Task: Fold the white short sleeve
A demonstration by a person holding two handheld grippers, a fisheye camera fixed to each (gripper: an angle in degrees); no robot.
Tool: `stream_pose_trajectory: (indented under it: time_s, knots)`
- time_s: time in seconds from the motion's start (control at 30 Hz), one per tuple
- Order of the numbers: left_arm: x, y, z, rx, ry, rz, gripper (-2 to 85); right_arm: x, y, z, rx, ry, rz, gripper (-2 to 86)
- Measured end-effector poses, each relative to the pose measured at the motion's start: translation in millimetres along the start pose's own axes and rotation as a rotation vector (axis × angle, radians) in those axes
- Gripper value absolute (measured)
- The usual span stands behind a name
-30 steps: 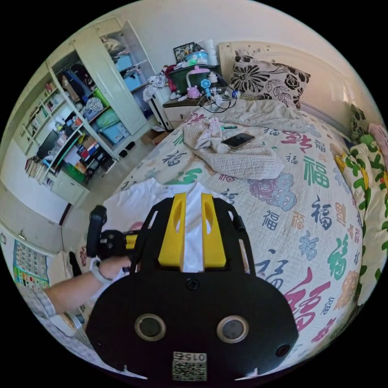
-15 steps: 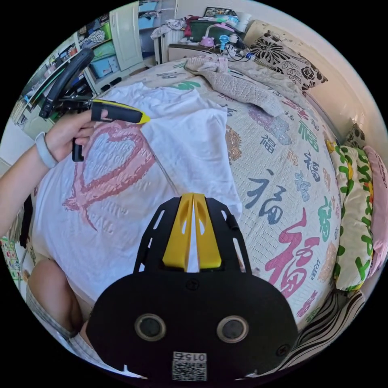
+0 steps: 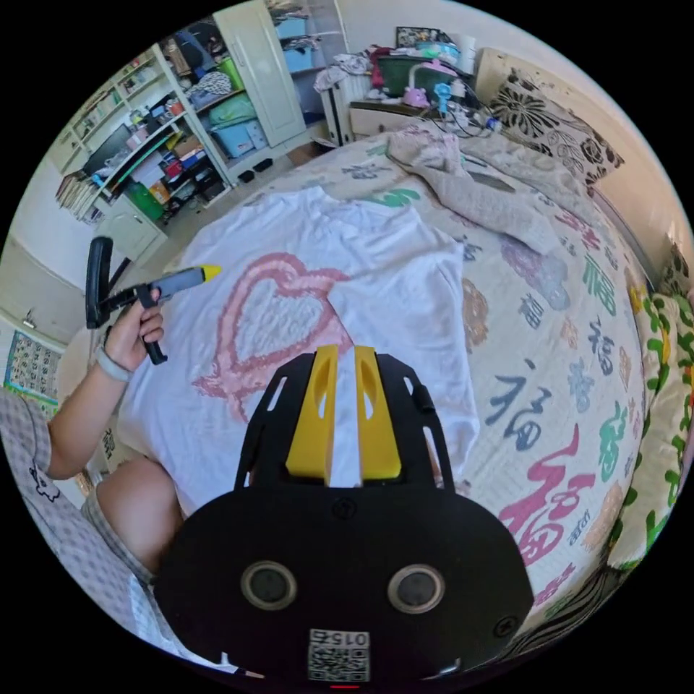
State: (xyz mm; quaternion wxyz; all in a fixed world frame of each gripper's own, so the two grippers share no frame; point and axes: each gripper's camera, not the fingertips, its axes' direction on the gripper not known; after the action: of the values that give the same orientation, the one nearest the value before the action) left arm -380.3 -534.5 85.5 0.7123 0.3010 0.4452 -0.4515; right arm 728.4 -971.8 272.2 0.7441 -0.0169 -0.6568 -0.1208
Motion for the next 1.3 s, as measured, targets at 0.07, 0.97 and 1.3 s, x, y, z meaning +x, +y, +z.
stream_pose_trajectory:
  time_s: [0.07, 0.97, 1.3]
  knots:
    - [-53.9, 31.2, -49.4, 0.071, -0.122, -0.2, 8.3, -28.0, -52.5, 6.0, 0.007, -0.107, -0.086, 5.4]
    - [-113.1, 64.8, -137.5, 0.238, -0.151, -0.351, -0.5, -244.8, -321.3, 150.2, -0.074, -0.37, -0.241, -0.1]
    - [10.6, 64.7, -114.0, 0.042, -0.114, 0.199, 0.9, -56.9, -171.4, 82.2, 0.2, -0.458, 0.256, 0.7]
